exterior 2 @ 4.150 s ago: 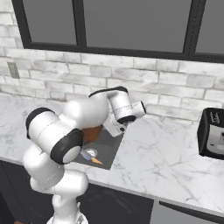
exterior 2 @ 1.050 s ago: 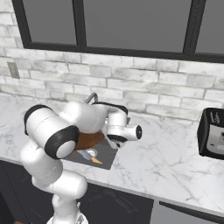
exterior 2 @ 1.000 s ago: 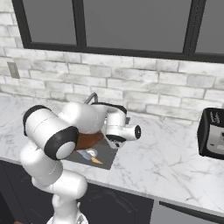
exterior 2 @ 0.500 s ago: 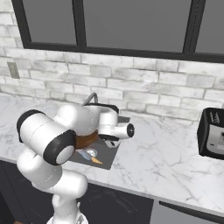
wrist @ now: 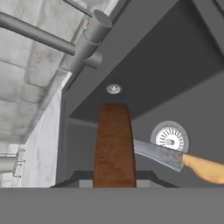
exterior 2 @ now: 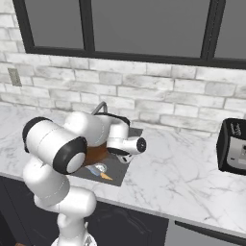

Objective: Move the cutting board and knife to the sink. Then move spray from the cabinet to the counter.

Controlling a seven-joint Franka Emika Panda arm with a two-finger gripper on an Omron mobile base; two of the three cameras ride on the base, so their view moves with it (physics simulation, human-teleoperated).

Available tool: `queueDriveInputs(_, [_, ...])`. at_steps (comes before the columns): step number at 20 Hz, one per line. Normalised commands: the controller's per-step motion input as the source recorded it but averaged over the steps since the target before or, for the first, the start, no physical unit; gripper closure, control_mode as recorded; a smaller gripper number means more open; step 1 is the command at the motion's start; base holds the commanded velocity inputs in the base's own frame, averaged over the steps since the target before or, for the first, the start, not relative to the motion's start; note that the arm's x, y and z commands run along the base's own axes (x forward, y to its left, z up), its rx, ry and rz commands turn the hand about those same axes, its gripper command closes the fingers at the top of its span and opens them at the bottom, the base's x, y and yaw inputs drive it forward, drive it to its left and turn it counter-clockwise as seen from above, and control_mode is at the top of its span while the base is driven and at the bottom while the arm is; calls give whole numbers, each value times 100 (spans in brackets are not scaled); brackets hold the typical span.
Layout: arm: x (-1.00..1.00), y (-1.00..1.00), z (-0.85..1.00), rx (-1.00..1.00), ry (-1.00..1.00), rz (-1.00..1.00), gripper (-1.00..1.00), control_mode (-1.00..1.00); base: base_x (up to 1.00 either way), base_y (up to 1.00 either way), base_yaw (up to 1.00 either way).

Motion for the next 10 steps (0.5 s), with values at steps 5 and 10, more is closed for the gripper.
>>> queueDriveInputs(5, [0,-20,-43,-7,0,-6,100,-100,0,0,0])
queueDriveInputs(10, [2,-9,-35,-6,-1,-4,100,-100,0,0,0])
